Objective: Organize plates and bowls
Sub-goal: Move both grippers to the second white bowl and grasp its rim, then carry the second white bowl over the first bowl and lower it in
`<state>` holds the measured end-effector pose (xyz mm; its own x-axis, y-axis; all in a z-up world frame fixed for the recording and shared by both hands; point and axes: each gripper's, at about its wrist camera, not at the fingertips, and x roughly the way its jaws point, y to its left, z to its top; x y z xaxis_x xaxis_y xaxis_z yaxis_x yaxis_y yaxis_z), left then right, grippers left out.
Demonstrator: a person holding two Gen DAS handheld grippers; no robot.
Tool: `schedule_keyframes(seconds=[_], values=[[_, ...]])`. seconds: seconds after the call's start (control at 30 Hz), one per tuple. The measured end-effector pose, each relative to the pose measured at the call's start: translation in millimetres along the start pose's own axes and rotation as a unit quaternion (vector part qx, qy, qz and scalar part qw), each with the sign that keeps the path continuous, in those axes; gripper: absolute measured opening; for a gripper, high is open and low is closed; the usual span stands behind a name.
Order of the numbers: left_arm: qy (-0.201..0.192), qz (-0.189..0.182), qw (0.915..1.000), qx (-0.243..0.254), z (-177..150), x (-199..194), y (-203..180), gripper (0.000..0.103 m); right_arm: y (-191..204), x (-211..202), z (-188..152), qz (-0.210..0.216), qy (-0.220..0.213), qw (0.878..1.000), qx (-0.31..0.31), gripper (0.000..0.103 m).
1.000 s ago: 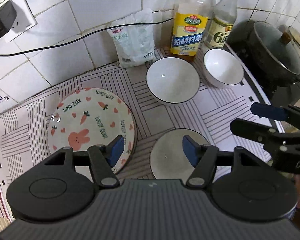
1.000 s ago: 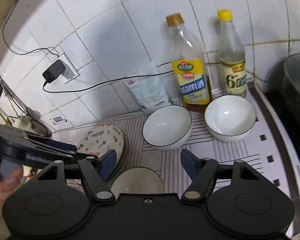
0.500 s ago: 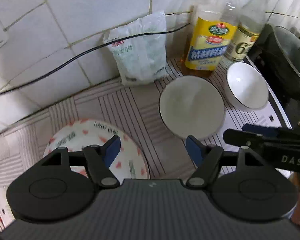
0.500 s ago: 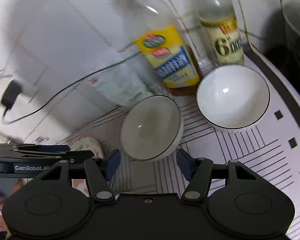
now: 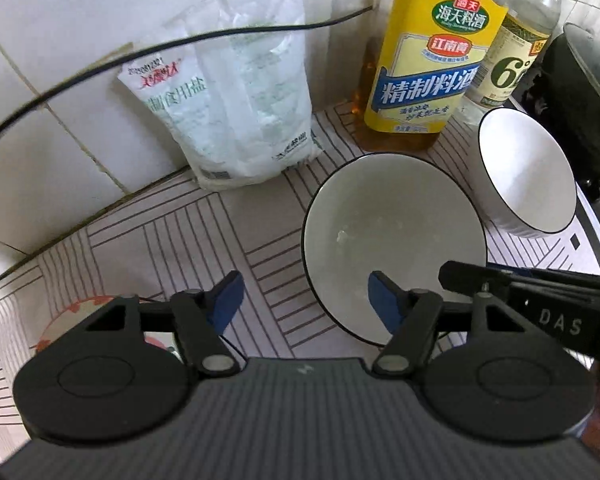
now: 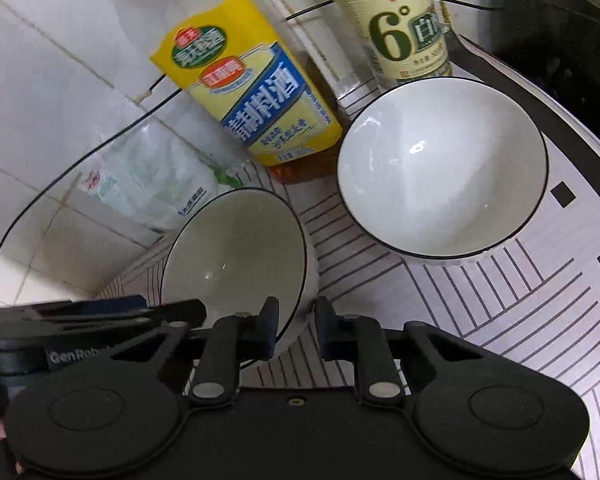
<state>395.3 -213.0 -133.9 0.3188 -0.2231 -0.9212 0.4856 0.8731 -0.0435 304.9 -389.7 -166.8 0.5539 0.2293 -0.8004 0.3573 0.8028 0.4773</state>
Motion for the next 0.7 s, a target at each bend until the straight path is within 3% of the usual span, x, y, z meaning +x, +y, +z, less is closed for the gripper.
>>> schedule_keyframes(seconds=[0.07,0.2,0.43,0.7], values=[[0.005,-0.006,1.0,-0.003,-2.5,3.0,-0.1,0.031,-1.6,1.0,-0.5,-0.007,-0.006,1.0,-0.001,0.014],[0.029,-0.031,0.9989,-0.023,-9.7,11.6,0.2,0.014,-5.8,2.1,1.7,-0.001,-0.013,1.0,0.001,0.009],[0.024,-0.019,0.9991,-0.03,-21.7,-11.2,-5.9,0.014,0.3,-9.5,3.7,0.01,0.004,1.0,-0.002,0.009],[0.023,-0.003,0.9996,-0.014,-34.9,-65.9,-22.0,0.014,6.7,-58.4,-11.9,0.043,-0.001,0.999,-0.005,0.01]])
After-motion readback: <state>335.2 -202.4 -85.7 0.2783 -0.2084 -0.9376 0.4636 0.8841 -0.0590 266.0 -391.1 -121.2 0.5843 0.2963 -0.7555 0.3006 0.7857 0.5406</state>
